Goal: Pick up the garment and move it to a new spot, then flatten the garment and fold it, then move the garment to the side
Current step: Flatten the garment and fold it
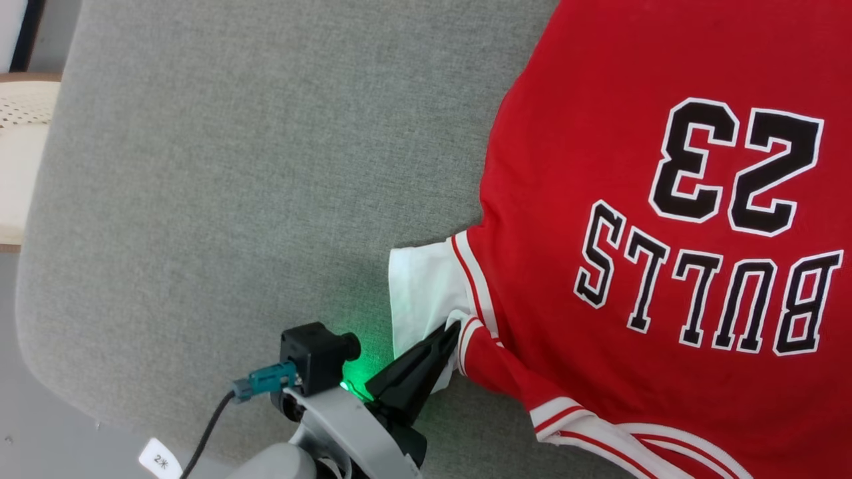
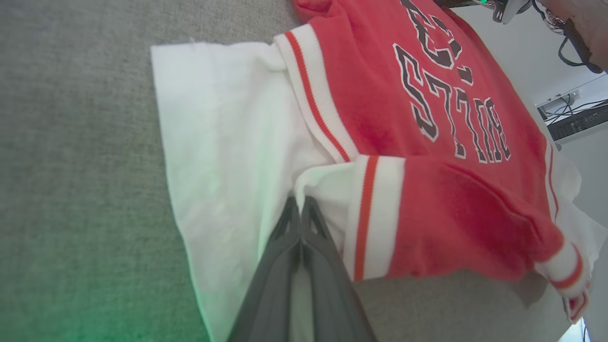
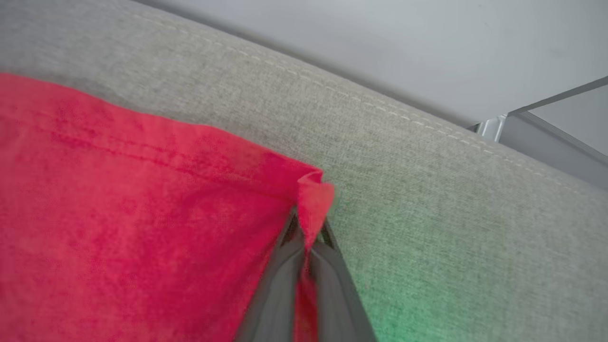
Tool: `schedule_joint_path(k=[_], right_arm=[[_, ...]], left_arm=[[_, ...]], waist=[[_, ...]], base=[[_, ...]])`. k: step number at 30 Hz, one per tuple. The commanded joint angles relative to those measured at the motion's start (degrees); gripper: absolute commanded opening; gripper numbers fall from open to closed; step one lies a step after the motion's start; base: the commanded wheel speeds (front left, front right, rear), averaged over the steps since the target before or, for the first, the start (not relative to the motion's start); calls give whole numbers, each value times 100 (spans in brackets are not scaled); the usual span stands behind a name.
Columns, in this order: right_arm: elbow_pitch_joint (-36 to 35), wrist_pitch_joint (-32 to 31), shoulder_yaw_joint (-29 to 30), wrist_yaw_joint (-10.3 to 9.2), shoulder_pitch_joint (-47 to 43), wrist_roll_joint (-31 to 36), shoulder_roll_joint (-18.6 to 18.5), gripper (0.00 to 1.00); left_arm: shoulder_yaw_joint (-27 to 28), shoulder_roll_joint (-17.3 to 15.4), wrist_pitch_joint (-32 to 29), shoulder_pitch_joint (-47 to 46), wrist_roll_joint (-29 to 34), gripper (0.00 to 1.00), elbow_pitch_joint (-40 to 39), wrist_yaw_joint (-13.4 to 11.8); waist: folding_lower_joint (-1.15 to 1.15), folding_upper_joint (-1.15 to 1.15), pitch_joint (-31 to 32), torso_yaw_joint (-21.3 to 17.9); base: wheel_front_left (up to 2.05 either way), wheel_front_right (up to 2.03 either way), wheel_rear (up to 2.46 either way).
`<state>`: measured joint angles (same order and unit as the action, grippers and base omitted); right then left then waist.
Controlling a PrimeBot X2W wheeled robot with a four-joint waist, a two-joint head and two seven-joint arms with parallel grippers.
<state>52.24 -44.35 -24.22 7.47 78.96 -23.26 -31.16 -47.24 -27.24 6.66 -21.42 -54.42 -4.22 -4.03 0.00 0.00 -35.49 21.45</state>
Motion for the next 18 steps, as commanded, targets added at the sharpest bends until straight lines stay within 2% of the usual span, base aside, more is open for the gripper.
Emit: schedule_joint_path(k=[1, 4, 9, 13, 18], right_arm=[[347, -43, -133, 2, -449, -11, 1, 0], [349, 218, -299, -2, -521, 123, -64, 0], [340, 481, -438, 3, -861, -249, 71, 0], [-15, 526, -848, 2, -1313, -611, -170, 0], [-786, 481, -1310, 2, -1924, -1284, -604, 0]], left_arm=[[-19, -2, -47, -13, -33, 0, 200, -45], [-16, 44, -5, 2, -85, 0, 249, 16], [42, 5, 38, -42, -112, 0, 443, 66], [54, 1, 45, -120, -114, 0, 589, 146], [101, -46, 9, -128, -203, 0, 796, 183]], waist=[[0, 0, 40, -27], [0, 0, 212, -89], [0, 0, 673, -291], [0, 0, 1104, -466], [0, 0, 1603, -767]], base=[[0, 0, 0], [0, 0, 0], [0, 0, 0], [0, 0, 0], [0, 0, 0]])
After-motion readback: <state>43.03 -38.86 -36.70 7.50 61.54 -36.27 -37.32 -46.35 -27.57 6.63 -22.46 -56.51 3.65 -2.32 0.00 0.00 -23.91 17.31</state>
